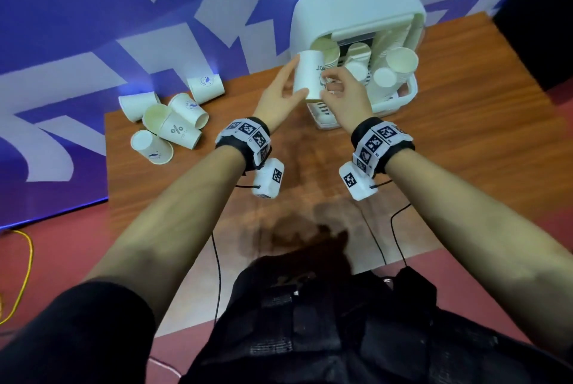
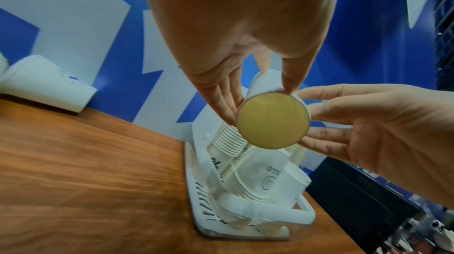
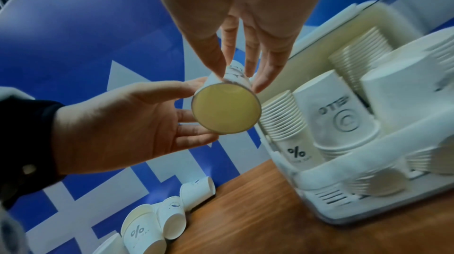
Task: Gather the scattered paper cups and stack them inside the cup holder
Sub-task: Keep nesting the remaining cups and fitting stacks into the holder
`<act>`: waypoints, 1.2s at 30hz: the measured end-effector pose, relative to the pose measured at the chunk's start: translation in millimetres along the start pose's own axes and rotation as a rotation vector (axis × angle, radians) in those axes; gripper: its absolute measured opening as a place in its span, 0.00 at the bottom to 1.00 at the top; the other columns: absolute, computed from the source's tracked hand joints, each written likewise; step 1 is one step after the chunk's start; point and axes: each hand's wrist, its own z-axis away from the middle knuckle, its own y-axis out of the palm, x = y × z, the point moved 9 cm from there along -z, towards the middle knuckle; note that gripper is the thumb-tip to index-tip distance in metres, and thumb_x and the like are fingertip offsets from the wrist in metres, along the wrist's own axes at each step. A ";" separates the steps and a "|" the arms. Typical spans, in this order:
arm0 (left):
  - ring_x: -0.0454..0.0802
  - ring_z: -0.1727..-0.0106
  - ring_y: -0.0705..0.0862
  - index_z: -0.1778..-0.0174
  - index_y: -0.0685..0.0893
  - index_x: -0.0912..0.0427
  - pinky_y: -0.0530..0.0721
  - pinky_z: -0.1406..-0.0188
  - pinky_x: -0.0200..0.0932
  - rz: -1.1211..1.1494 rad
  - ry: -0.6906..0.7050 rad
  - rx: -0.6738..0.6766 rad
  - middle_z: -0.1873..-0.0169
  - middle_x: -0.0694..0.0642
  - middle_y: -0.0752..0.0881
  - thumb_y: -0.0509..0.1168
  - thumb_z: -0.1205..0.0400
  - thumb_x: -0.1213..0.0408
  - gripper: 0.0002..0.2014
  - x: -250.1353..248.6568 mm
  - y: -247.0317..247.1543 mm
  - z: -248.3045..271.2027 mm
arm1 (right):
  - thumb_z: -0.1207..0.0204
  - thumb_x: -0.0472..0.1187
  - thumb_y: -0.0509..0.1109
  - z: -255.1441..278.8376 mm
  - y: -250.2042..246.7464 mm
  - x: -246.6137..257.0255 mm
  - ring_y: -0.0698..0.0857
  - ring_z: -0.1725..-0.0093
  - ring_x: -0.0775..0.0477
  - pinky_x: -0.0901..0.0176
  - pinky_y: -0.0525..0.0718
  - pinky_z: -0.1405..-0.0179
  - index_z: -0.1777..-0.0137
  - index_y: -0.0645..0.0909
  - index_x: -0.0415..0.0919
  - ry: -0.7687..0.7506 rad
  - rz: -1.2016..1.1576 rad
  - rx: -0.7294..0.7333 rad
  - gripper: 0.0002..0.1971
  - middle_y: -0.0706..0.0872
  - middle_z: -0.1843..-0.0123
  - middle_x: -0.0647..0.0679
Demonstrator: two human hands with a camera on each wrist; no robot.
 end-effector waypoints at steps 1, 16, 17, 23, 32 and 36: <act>0.46 0.36 0.79 0.18 0.62 0.49 0.79 0.36 0.40 -0.017 0.000 0.017 0.31 0.47 0.74 0.65 0.20 0.61 0.34 -6.3 10.5 -1.2 | 0.25 0.30 0.65 3.5 -10.6 -3.5 0.80 0.47 0.52 0.59 0.82 0.45 0.34 0.77 0.40 0.018 -0.009 0.002 0.19 0.81 0.38 0.46; 0.42 0.37 0.78 0.16 0.52 0.49 0.84 0.46 0.36 0.007 0.035 0.133 0.31 0.49 0.70 0.65 0.23 0.77 0.43 -95.8 133.4 -46.6 | 0.28 0.31 0.73 -25.1 -160.1 -40.4 0.83 0.48 0.56 0.72 0.82 0.61 0.21 0.65 0.49 0.046 -0.054 0.068 0.36 0.79 0.39 0.51; 0.43 0.39 0.81 0.16 0.52 0.46 0.85 0.47 0.37 -0.009 0.030 0.137 0.32 0.50 0.72 0.66 0.23 0.76 0.44 -98.5 136.1 -50.4 | 0.28 0.31 0.73 -29.2 -163.9 -38.8 0.83 0.49 0.57 0.72 0.81 0.63 0.22 0.65 0.51 0.026 -0.033 0.088 0.36 0.78 0.40 0.53; 0.48 0.49 0.86 0.17 0.56 0.45 0.88 0.48 0.47 -0.133 -0.024 0.049 0.32 0.59 0.77 0.69 0.24 0.73 0.43 -93.8 145.7 -73.7 | 0.27 0.31 0.72 -53.4 -168.6 -41.8 0.82 0.40 0.51 0.59 0.84 0.45 0.21 0.63 0.60 -0.063 0.067 0.205 0.39 0.77 0.34 0.51; 0.55 0.48 0.86 0.19 0.59 0.48 0.85 0.46 0.58 -0.345 -0.083 0.000 0.35 0.60 0.81 0.70 0.26 0.69 0.41 -62.8 155.4 -93.0 | 0.27 0.29 0.70 -75.4 -156.1 -68.6 0.82 0.49 0.53 0.73 0.84 0.55 0.22 0.68 0.52 -0.090 0.135 0.258 0.34 0.76 0.32 0.51; 0.59 0.40 0.82 0.19 0.61 0.51 0.83 0.42 0.57 -0.453 -0.087 -0.033 0.31 0.61 0.78 0.70 0.25 0.69 0.38 -53.9 157.6 -97.9 | 0.26 0.29 0.69 -80.3 -149.6 -81.1 0.82 0.47 0.52 0.53 0.86 0.44 0.22 0.68 0.52 -0.079 0.110 0.281 0.33 0.76 0.33 0.52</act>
